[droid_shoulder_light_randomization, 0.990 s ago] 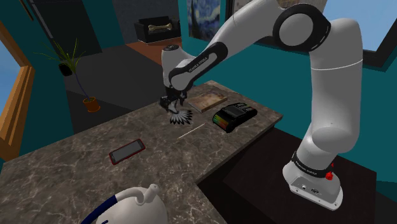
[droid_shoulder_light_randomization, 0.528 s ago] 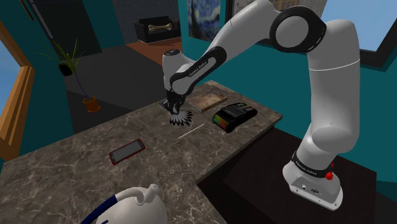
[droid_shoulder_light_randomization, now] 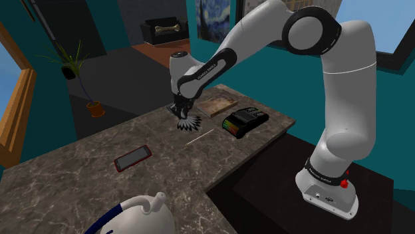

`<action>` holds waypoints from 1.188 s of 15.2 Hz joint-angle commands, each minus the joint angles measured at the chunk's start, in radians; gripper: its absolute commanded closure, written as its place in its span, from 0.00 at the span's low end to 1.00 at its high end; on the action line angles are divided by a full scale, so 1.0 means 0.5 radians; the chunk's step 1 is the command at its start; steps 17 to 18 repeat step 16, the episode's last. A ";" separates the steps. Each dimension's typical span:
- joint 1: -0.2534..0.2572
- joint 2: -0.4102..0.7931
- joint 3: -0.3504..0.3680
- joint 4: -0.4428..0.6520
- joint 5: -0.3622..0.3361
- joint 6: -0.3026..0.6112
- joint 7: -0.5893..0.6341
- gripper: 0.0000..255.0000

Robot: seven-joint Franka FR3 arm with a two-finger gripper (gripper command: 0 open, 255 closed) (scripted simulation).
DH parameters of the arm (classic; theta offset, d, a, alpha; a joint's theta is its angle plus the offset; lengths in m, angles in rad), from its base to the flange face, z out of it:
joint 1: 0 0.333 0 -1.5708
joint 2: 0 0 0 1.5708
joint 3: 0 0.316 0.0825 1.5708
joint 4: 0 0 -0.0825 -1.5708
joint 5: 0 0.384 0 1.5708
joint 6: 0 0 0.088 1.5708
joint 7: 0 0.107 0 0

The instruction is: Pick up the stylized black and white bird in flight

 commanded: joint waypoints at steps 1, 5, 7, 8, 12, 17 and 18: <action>-0.004 -0.024 0.006 0.012 0.011 -0.035 -0.010 1.00; -0.012 -0.081 0.019 0.042 0.037 -0.121 -0.032 1.00; -0.015 -0.108 0.024 0.060 0.049 -0.164 -0.043 1.00; -0.016 -0.121 0.027 0.069 0.055 -0.186 -0.048 1.00; -0.022 -0.170 0.036 0.112 0.078 -0.276 -0.068 1.00; -0.024 -0.194 0.040 0.138 0.089 -0.325 -0.078 1.00; -0.024 -0.194 0.040 0.138 0.089 -0.325 -0.078 1.00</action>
